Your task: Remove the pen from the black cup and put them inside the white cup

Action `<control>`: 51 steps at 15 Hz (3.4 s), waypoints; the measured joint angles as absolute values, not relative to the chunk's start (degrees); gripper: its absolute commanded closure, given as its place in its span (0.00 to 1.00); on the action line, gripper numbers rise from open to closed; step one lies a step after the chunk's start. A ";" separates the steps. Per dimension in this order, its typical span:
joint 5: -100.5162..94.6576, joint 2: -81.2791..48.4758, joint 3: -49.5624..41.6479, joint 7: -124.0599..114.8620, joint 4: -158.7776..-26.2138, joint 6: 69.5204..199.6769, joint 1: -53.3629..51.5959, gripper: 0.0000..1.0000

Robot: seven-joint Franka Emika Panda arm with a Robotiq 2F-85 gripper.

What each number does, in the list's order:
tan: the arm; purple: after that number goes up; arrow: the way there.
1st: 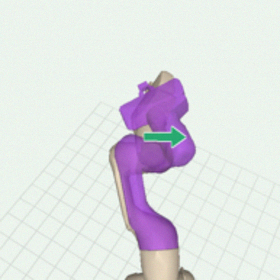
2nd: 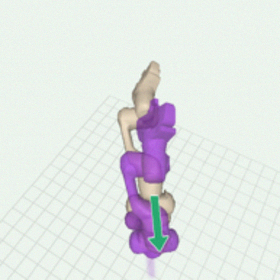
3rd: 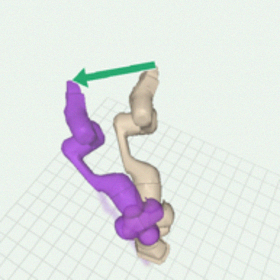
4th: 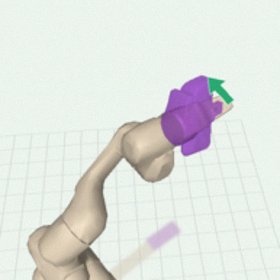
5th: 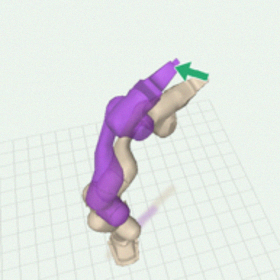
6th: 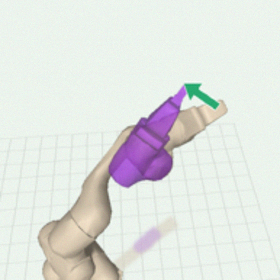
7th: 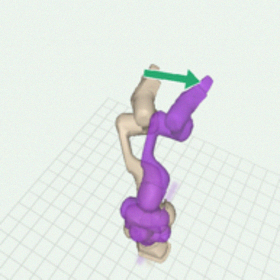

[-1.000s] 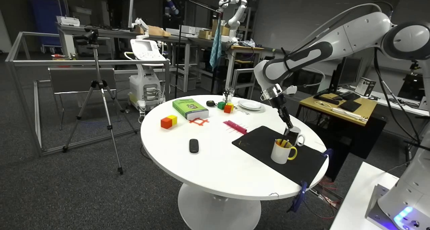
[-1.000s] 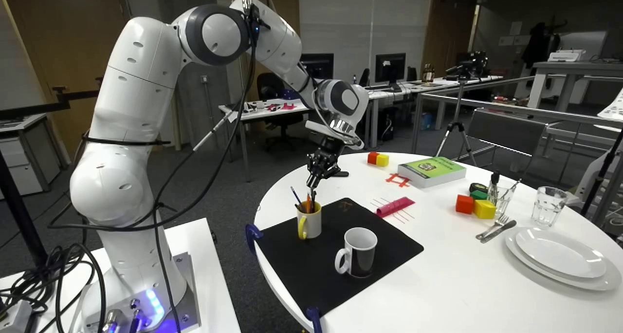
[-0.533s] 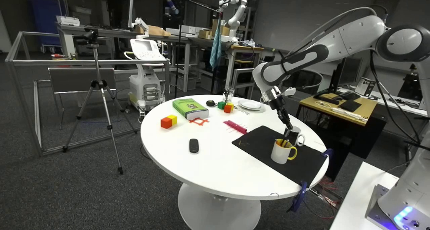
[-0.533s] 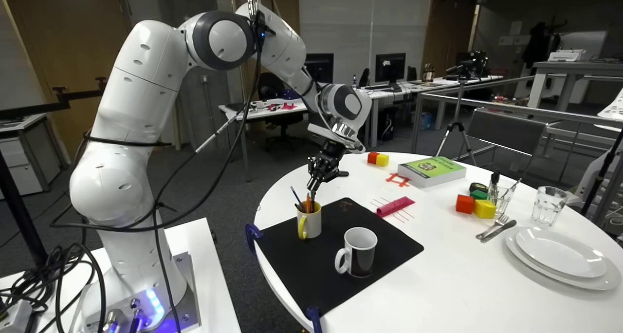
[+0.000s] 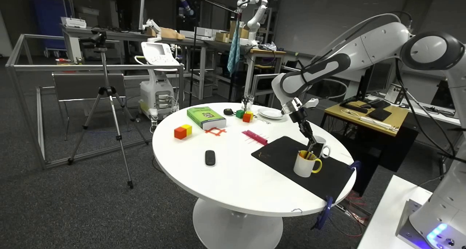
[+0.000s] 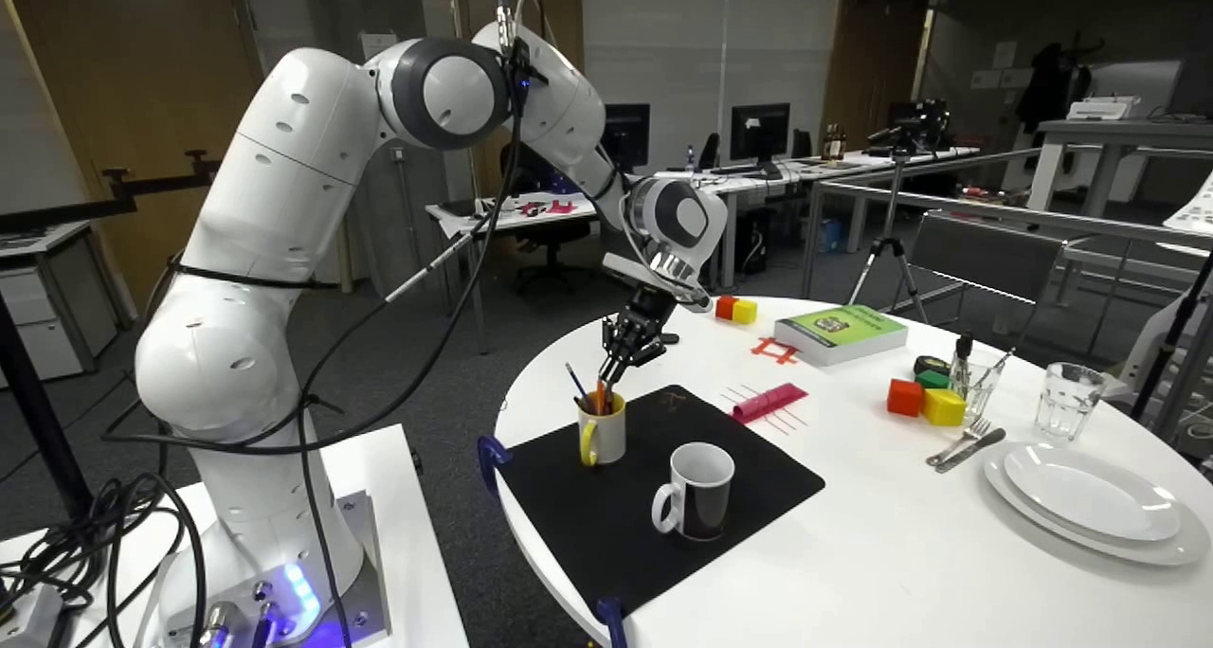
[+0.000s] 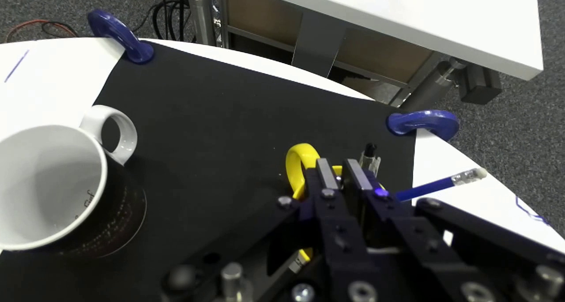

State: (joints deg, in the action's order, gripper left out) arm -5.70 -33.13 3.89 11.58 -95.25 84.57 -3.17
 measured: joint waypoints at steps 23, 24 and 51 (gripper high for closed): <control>-5.83 -35.47 3.89 9.29 -93.72 84.59 -3.39 0.00; -5.83 -35.47 3.89 9.28 -93.51 84.59 -3.39 0.00; -4.28 -19.44 3.71 8.41 -93.60 95.51 -2.86 0.00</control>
